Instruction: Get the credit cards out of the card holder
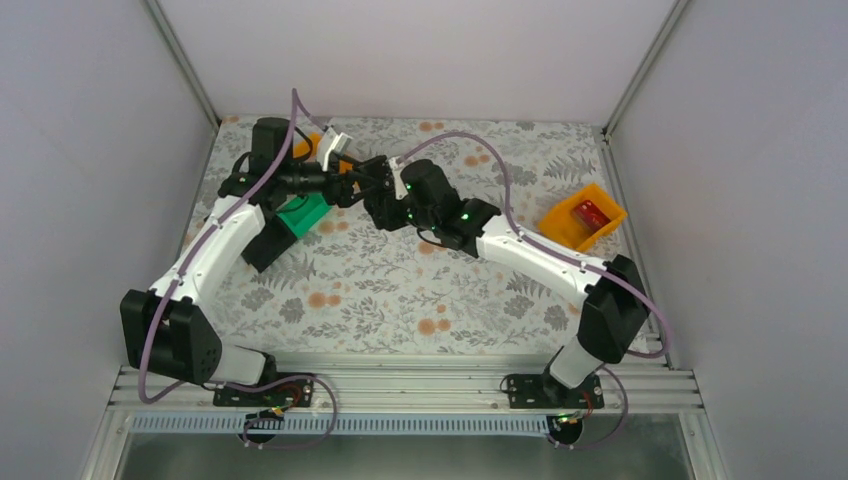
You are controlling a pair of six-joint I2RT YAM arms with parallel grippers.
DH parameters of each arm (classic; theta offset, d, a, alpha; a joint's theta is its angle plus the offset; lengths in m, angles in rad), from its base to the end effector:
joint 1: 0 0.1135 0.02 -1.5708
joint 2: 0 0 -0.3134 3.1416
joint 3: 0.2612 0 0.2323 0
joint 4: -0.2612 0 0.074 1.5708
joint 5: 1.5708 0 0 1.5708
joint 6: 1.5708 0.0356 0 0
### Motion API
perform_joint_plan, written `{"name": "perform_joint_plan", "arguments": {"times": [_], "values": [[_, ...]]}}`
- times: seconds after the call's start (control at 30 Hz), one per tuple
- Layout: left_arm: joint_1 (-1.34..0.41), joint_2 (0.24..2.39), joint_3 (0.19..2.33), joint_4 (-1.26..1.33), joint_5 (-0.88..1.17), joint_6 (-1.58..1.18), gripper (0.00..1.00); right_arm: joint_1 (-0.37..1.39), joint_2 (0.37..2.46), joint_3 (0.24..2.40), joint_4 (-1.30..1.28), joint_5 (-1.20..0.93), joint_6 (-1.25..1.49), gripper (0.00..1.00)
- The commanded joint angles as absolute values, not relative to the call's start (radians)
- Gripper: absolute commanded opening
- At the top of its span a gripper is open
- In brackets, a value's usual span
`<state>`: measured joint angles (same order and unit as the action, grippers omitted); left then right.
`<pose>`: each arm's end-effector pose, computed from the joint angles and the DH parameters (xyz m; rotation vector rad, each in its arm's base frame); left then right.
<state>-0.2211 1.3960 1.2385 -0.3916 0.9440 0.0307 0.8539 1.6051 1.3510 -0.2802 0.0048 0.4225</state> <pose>0.2644 -0.0890 0.3967 0.8063 1.8830 -1.1057 0.2349 0.2693 0.3726 -0.4676 2.1482 0.7426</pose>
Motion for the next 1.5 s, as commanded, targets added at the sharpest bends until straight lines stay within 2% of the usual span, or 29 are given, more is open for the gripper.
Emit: {"name": "perform_joint_plan", "arguments": {"times": [0.0, 0.13, 0.2, 0.27, 0.33, 0.37, 0.43, 0.57, 0.7, 0.83, 1.13, 1.17, 1.2, 1.4, 1.43, 1.47], "values": [[-0.243, 1.401, 1.263, -0.405, 0.987, 0.055, 0.66, 0.896, 1.611, 1.402, -0.245, 0.012, 0.359, 0.55], [-0.242, 1.403, 1.269, -0.428, 0.982, 0.070, 0.23, 0.901, 1.581, 1.369, -0.220, 0.011, 0.336, 0.55], [-0.243, 1.398, 1.273, -0.445, 0.981, 0.089, 0.10, 0.901, 1.560, 1.350, -0.220, 0.024, 0.325, 0.56], [-0.243, 1.392, 1.279, -0.465, 0.983, 0.114, 0.05, 0.901, 1.539, 1.332, -0.222, 0.018, 0.306, 0.66], [-0.242, 1.391, 1.299, -0.505, 0.986, 0.157, 0.03, 0.902, 1.510, 1.312, -0.234, 0.000, 0.272, 0.90], [-0.243, 1.392, 1.318, -0.537, 0.983, 0.184, 0.02, 0.900, 1.488, 1.293, -0.241, -0.002, 0.256, 0.98], [-0.243, 1.395, 1.355, -0.610, 0.960, 0.254, 0.02, 0.888, 1.400, 1.232, -0.240, -0.014, 0.219, 0.99], [-0.244, 1.380, 1.425, -0.749, 0.934, 0.404, 0.02, 0.824, 1.193, 1.083, -0.194, -0.202, 0.131, 0.99], [-0.253, 1.371, 1.499, -0.909, 1.024, 0.550, 0.02, 0.719, 1.097, 1.043, -0.167, -0.366, 0.110, 0.99], [-0.280, 1.341, 1.528, -0.960, 1.053, 0.608, 0.02, 0.636, 1.122, 1.091, -0.115, -0.584, 0.134, 0.99], [-0.335, 1.324, 1.527, -0.973, 1.045, 0.601, 0.02, 0.635, 1.313, 1.228, -0.077, -0.796, 0.141, 0.99], [-0.342, 1.324, 1.528, -0.972, 1.045, 0.599, 0.02, 0.635, 1.331, 1.234, -0.070, -0.813, 0.147, 0.96], [-0.349, 1.325, 1.528, -0.970, 1.044, 0.597, 0.02, 0.634, 1.348, 1.237, -0.066, -0.836, 0.147, 0.89], [-0.359, 1.323, 1.536, -0.985, 1.047, 0.610, 0.02, 0.634, 1.347, 1.190, -0.039, -0.944, 0.130, 0.13], [-0.359, 1.319, 1.532, -0.986, 1.048, 0.615, 0.02, 0.635, 1.324, 1.175, -0.036, -0.929, 0.130, 0.05], [-0.359, 1.316, 1.529, -0.985, 1.051, 0.617, 0.02, 0.634, 1.314, 1.159, -0.035, -0.918, 0.130, 0.04]]}}
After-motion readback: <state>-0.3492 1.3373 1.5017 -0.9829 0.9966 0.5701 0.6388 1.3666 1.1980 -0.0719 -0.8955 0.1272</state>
